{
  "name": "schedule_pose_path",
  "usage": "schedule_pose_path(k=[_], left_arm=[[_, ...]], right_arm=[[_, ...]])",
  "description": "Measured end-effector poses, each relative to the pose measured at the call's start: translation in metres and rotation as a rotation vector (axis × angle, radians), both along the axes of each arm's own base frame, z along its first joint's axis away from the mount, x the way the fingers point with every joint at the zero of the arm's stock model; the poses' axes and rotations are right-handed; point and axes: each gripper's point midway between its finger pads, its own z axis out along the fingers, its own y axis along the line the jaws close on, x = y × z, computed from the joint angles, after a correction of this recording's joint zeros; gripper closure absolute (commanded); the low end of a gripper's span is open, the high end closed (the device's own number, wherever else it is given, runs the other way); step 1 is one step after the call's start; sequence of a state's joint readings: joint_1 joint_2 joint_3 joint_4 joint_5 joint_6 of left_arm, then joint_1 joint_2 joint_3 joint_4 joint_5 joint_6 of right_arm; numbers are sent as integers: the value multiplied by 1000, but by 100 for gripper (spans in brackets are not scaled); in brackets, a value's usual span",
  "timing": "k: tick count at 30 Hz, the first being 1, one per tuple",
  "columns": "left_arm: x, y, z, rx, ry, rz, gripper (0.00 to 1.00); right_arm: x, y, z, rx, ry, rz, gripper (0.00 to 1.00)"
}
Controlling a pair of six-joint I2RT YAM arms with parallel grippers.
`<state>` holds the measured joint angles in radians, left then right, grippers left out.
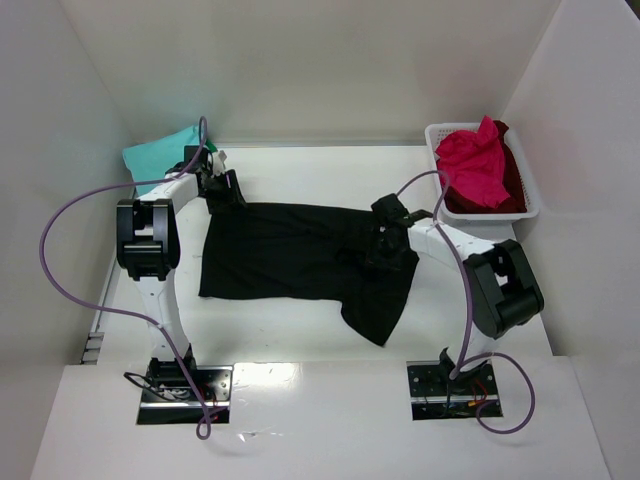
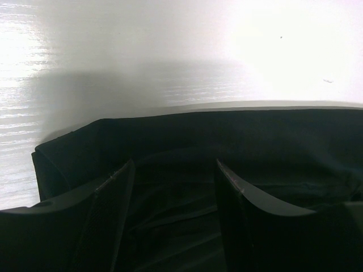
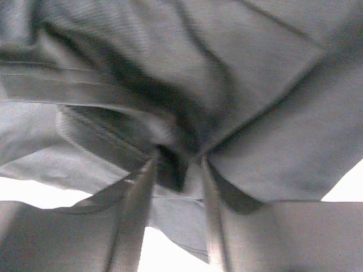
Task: Fold and stack the t-shirts
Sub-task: Fold the flattened tshirt in 1/3 of the way
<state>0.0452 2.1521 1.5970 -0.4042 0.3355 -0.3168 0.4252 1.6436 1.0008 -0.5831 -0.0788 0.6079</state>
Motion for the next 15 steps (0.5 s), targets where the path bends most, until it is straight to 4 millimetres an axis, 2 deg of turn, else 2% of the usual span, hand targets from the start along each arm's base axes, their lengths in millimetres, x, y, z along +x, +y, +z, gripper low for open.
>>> schedule_pose_path(k=[2,4,12,15], left_arm=[[0,0,0,-1,0,-1,34],[0,0,0,-1,0,-2,34],[0,-1,0,-7,-2,-9,33],[0,-2,0,-8,-2,-10,33]], right_arm=[[-1,-7,3,-35,-1,-17,48],[4,-10,8,-56,-15,-26,39],[52,-6,52,-61,-174,-45,39],[64,-5,60,-48,-214,-39,39]])
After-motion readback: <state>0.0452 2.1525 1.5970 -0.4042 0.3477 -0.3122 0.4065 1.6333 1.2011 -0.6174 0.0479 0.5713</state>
